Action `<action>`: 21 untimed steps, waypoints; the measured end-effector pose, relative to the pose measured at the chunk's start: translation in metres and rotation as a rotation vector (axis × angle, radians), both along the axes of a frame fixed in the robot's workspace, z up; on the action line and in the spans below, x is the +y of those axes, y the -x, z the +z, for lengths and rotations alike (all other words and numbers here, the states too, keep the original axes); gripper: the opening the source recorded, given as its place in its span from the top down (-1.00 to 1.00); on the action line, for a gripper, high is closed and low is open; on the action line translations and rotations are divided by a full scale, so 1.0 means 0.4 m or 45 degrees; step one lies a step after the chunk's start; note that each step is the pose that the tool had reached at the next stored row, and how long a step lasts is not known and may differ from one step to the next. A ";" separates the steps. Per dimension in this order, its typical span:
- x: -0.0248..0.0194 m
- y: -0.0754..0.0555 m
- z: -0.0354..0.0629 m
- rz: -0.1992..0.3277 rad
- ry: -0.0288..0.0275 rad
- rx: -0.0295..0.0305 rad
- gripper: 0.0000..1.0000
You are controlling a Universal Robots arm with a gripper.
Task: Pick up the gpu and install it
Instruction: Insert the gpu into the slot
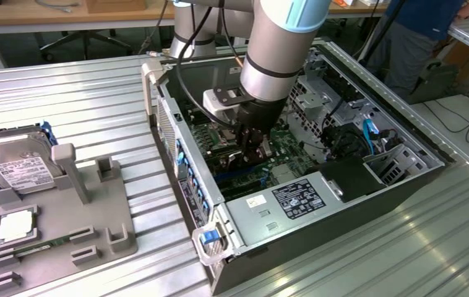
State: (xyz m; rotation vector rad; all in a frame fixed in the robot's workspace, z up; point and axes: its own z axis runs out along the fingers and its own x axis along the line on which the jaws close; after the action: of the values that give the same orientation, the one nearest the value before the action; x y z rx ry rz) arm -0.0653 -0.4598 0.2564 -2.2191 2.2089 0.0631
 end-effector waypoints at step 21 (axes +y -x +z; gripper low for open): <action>-0.001 0.000 0.008 -0.003 0.0001 0.0000 0.46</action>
State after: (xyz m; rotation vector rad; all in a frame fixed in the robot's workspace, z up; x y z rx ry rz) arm -0.0654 -0.4603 0.2597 -2.2164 2.2116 0.0630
